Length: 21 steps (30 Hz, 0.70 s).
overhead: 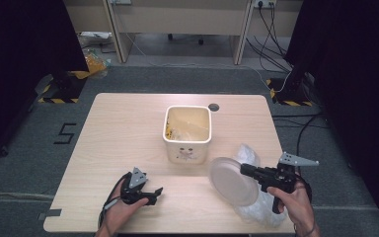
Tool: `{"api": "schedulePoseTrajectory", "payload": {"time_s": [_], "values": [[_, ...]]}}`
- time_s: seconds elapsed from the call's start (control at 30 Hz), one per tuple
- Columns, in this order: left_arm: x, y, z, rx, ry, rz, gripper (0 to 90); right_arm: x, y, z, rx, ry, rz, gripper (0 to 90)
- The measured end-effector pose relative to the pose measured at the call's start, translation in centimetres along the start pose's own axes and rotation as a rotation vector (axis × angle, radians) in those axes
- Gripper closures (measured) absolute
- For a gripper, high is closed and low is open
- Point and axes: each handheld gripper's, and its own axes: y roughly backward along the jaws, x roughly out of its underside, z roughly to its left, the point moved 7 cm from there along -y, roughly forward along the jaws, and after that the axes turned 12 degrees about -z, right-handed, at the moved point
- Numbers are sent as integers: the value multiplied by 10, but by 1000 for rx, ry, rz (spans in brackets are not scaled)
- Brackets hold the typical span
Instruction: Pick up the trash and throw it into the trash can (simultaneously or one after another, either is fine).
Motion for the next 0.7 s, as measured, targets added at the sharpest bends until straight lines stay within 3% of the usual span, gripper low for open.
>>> {"api": "schedulePoseTrajectory", "payload": {"time_s": [0.1,0.27,0.4,0.43,0.7], "values": [[5,4,12,-19,15,10,170,-2,-3,-1,2,6,6,851],[15,6,24,-45,31,37,170,-7,-3,-1,-21,-30,-18,852],[17,8,30,-60,25,51,169,-14,-1,2,-30,-26,-34,852],[18,9,31,-54,40,56,159,-17,-1,3,-36,-30,-40,852],[19,10,33,-49,35,59,143,-37,-4,4,-49,-14,-66,852]]}}
